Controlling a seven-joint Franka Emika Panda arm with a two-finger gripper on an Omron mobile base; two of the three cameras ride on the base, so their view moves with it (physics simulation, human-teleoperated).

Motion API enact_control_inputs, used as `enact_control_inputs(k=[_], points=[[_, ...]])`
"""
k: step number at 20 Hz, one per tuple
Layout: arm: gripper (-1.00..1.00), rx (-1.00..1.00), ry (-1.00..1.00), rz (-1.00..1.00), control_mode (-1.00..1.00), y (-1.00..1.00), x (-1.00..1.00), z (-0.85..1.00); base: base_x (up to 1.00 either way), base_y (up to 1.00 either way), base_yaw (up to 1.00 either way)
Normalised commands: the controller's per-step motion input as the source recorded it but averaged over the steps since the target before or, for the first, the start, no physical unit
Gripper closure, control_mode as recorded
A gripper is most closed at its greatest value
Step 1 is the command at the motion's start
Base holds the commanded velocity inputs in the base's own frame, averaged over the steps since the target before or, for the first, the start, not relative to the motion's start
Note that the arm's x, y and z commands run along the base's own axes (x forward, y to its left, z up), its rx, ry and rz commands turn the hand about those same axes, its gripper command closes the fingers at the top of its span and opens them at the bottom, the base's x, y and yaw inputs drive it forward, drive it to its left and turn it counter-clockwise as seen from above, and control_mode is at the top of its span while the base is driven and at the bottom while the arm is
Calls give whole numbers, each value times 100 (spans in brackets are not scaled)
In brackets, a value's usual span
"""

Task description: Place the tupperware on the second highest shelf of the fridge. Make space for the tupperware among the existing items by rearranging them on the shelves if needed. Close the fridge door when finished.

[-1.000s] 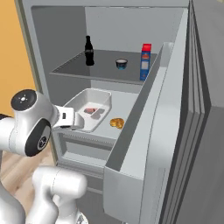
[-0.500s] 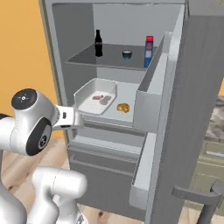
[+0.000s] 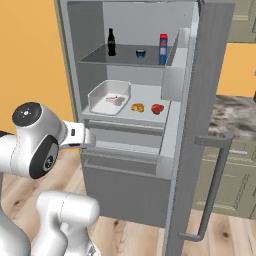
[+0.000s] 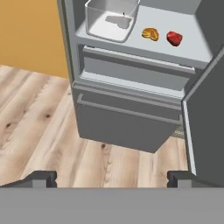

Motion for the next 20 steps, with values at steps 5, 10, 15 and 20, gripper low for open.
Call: enact_control_inputs(k=[5,10,15,20], points=[[-100,0,0,0,100,0,0,0,-38,0,-16],[-100,0,0,0,100,0,0,0,-6,0,-11],[-100,0,0,0,100,0,0,0,-14,-5,-11],[-100,0,0,0,100,0,0,0,-17,-40,-2]])
